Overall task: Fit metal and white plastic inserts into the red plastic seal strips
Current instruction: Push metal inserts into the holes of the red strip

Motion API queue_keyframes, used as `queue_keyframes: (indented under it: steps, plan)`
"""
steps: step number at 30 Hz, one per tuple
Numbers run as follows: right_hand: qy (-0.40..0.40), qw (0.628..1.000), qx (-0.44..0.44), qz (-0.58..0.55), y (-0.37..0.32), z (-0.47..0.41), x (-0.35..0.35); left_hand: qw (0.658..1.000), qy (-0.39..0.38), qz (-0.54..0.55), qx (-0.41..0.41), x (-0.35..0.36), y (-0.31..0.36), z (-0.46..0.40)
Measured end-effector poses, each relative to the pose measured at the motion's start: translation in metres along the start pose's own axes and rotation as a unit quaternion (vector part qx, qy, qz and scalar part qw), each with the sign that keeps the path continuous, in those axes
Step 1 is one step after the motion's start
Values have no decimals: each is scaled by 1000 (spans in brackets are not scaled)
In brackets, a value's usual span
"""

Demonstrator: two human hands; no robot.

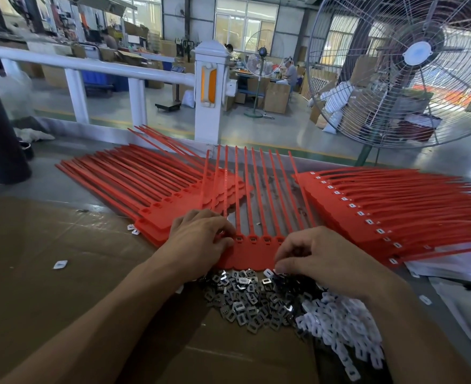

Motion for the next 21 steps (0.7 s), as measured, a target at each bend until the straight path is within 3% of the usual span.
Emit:
queue_keyframes:
  steps: [2,21]
  plan:
    - [-27,999,-11,25,-4,0,2,1000,3,-3,-1,1,0,0]
    - [1,998,6,68,2,-1,5,1000,6,3,5,2,-2,1]
Point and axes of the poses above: each hand's wrist, its own z-axis away from the middle knuckle, its own x-axis out of the palm, y = z × x, the point moved 2 cm from there along -z, towards the middle knuckle, and after that the axes turned 4 degrees about -z, right-handed, at the moved point
